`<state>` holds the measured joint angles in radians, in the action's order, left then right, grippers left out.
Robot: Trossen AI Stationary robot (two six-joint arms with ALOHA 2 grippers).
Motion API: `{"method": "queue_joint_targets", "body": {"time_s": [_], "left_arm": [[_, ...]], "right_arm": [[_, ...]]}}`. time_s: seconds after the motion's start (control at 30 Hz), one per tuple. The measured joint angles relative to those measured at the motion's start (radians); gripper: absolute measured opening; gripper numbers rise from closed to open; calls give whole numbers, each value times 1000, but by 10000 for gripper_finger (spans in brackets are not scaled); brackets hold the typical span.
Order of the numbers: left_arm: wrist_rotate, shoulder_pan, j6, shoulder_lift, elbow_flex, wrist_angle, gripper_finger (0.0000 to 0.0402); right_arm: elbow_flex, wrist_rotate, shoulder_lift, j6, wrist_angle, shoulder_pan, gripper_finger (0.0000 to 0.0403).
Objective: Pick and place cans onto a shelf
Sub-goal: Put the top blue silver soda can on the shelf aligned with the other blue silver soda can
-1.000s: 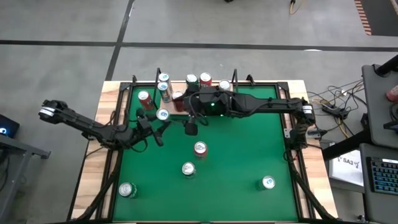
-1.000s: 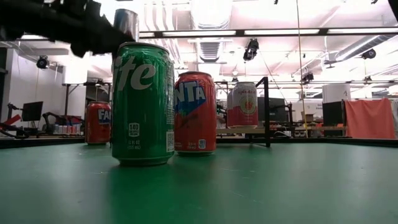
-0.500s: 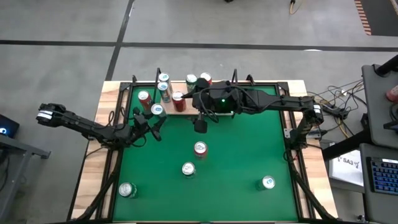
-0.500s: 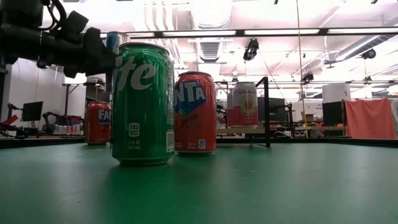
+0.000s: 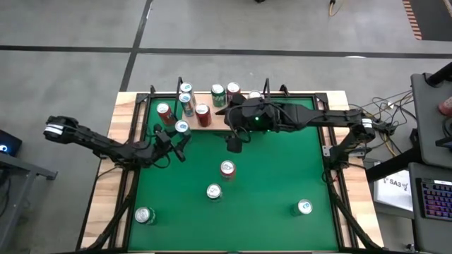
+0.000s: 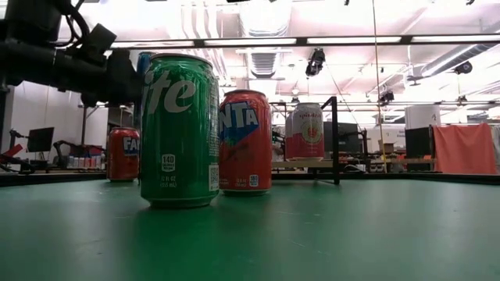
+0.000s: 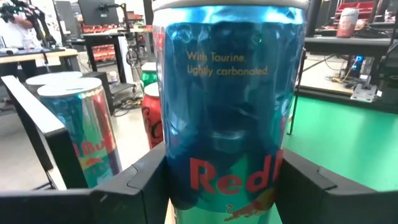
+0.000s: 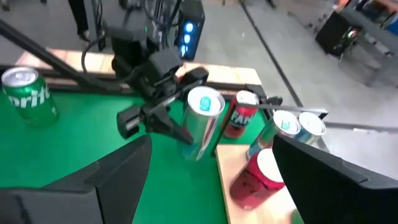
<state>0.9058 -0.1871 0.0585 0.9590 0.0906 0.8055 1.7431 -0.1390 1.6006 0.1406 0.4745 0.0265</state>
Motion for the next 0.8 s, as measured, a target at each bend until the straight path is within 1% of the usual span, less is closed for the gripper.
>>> {"method": "queue_joint_targets", "body": {"time_s": [0.17,0.3,0.4,0.47,0.57,0.67,0.8], "left_arm": [[1,0,33,63,0,36,201],[2,0,33,125,0,99,201],[38,0,34,176,0,138,201],[65,-2,46,205,-4,151,201],[71,-2,63,250,-5,177,201],[93,-2,61,300,-5,233,201],[148,-1,55,364,-6,317,201]], "right_arm": [[-119,-2,-33,0,-166,0,327],[-194,-3,-37,12,-281,0,327],[-225,-3,-37,15,-346,0,327],[-232,-3,-37,14,-357,0,327],[-237,-3,-37,7,-360,0,327],[-238,-4,-37,5,-361,0,327],[-244,-25,-37,4,-375,0,327]]}}
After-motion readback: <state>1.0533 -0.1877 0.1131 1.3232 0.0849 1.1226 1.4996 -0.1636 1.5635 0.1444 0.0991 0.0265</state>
